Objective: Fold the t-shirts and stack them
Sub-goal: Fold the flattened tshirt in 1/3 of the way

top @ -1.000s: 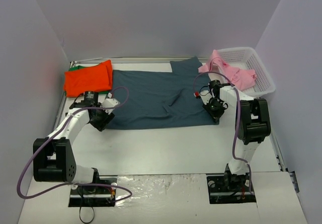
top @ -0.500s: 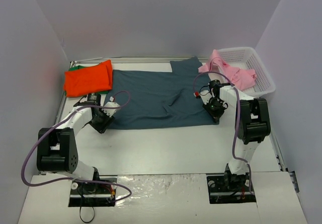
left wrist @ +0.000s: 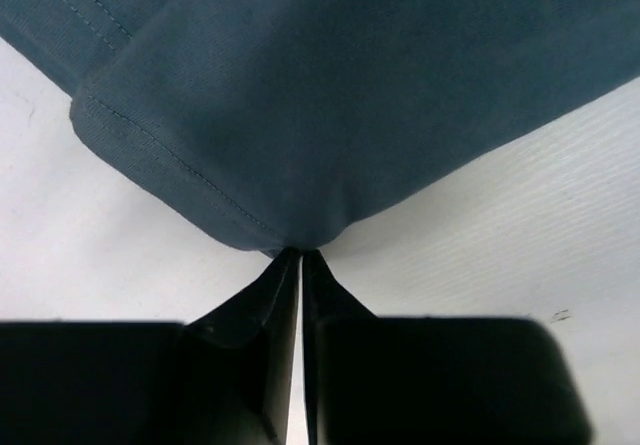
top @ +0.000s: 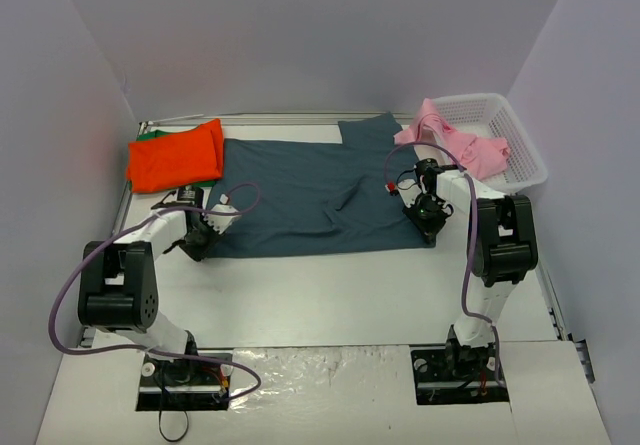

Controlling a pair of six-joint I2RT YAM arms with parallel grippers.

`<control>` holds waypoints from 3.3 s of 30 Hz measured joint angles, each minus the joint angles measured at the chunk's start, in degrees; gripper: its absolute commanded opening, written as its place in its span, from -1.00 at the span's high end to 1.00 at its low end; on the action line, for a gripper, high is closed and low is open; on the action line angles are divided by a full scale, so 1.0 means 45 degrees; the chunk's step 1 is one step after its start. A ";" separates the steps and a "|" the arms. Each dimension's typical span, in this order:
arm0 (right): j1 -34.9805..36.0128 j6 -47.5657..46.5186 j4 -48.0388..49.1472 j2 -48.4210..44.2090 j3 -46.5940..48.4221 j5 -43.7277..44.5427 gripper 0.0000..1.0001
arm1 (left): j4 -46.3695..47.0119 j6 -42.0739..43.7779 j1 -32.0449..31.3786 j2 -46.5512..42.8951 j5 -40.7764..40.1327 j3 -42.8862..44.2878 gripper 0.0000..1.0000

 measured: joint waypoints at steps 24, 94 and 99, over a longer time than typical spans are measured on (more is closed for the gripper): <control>-0.0204 -0.0029 0.0160 -0.0476 -0.0568 0.0015 1.00 | -0.0539 0.0549 0.0112 -0.0976 -0.0117 0.0151 0.95; -0.0345 -0.0053 -0.0355 -0.1093 -0.1307 -0.0039 1.00 | -0.0631 0.1316 0.0194 0.0539 0.1292 0.0831 0.95; -0.0345 -0.0058 -0.0461 -0.1093 -0.1331 -0.0034 1.00 | -0.0947 0.1554 0.0194 0.0486 0.1316 0.0826 0.95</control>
